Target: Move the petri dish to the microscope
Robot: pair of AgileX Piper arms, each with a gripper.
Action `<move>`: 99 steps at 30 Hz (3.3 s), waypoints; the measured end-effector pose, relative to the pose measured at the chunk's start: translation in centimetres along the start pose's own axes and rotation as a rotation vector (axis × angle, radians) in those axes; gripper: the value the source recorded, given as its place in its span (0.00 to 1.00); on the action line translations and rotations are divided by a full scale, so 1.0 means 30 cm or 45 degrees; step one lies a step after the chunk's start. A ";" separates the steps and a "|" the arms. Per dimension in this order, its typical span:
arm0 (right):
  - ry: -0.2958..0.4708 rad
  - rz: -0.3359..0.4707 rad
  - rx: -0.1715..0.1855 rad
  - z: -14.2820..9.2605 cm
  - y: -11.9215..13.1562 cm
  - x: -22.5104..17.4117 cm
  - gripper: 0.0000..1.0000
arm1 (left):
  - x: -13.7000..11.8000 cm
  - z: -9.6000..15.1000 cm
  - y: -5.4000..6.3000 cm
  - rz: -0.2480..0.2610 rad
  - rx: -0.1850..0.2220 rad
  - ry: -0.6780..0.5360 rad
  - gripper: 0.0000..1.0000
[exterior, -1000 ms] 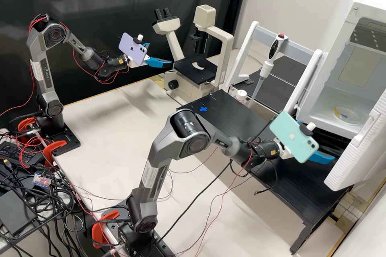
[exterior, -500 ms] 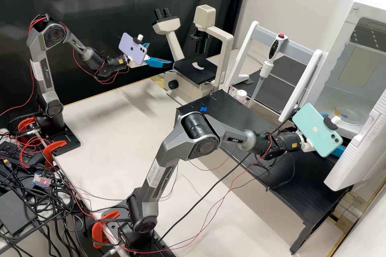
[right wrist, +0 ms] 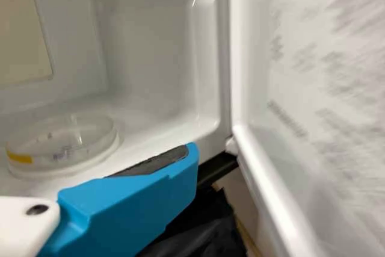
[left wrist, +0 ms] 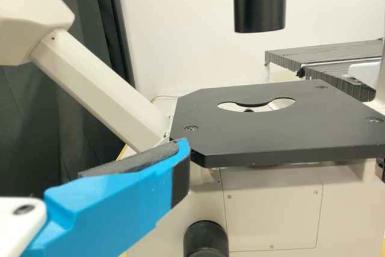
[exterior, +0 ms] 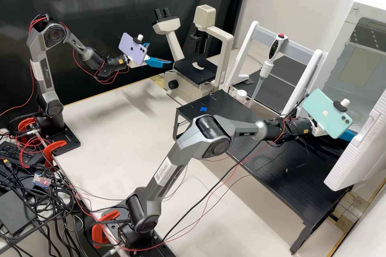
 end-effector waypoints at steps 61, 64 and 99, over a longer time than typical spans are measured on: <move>-0.038 -0.051 -0.163 -0.025 -0.114 0.202 1.00 | 0.000 0.000 0.000 0.000 0.000 0.000 1.00; -0.036 -0.050 -0.156 -0.026 -0.113 0.203 0.00 | 0.000 0.000 0.000 0.000 0.000 0.000 1.00; 0.055 -0.125 -0.155 -0.005 -0.127 0.223 0.00 | 0.000 0.000 0.000 0.000 0.000 0.000 1.00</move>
